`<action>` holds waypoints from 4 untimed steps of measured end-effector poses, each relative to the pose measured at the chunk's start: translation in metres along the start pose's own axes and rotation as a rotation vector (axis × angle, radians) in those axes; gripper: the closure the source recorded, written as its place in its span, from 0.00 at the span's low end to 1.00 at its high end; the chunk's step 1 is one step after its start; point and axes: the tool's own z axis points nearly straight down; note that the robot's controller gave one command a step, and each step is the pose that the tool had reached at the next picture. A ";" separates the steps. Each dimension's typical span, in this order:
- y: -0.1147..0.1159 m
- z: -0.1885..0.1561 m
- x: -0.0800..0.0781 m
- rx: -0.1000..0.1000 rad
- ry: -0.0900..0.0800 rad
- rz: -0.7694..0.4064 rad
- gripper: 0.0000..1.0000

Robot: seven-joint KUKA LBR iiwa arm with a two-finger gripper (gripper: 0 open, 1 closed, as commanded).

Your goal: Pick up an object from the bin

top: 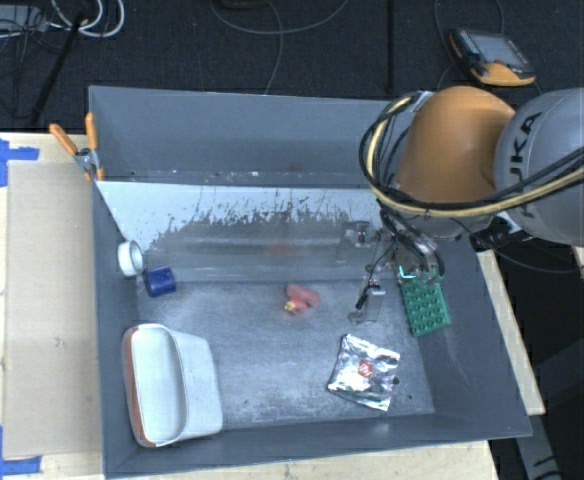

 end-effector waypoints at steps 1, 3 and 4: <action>-0.025 0.013 -0.027 0.001 -0.009 -0.251 0.00; -0.063 0.116 0.066 -0.001 -0.001 -0.198 0.00; -0.063 0.115 0.063 0.001 -0.007 -0.202 1.00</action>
Offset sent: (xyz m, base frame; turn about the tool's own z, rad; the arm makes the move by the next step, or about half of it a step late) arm 0.0263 -0.0251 -0.0123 -0.2528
